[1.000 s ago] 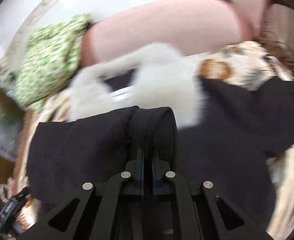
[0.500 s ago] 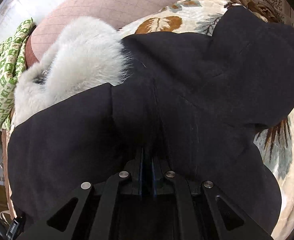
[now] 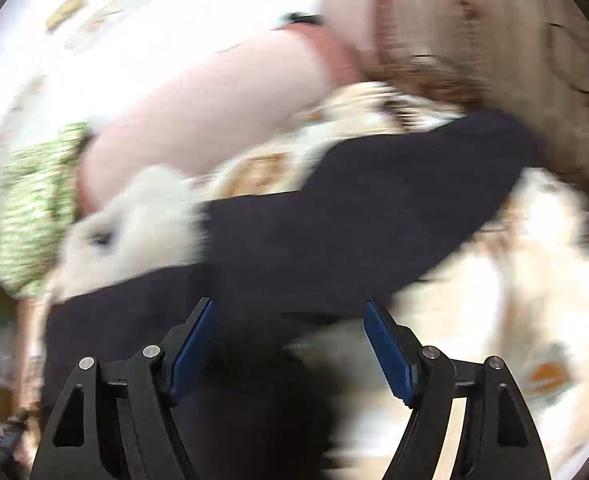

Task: Fold large clothes

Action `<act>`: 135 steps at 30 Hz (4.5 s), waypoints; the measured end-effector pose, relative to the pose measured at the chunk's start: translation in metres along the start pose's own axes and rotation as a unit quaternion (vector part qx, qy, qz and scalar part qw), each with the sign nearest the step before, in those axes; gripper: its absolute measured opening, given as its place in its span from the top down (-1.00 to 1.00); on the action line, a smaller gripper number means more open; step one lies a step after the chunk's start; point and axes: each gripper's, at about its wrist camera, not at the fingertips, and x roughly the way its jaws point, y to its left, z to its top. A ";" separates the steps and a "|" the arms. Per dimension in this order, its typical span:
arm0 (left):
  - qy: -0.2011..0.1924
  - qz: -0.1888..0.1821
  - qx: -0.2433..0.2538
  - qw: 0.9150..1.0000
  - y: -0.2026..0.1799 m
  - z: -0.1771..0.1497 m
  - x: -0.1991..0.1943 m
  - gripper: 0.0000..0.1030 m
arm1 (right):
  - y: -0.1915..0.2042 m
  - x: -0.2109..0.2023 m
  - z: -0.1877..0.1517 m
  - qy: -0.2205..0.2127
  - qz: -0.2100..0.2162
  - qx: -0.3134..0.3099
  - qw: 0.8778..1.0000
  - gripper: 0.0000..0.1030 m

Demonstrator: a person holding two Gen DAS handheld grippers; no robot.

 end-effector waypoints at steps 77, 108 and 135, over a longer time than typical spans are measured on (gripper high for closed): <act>0.067 -0.003 -0.045 0.997 0.011 0.000 0.052 -0.65 | -0.072 0.057 0.126 -0.044 0.020 0.108 0.993 0.80; 0.022 -0.017 -0.164 0.986 0.095 0.028 0.007 -0.65 | 0.263 -0.032 -0.140 0.104 0.239 -0.312 0.914 -0.45; 0.016 0.005 -0.146 0.989 0.087 0.031 0.019 -0.65 | 0.374 0.023 -0.098 0.192 0.339 -0.262 0.883 0.52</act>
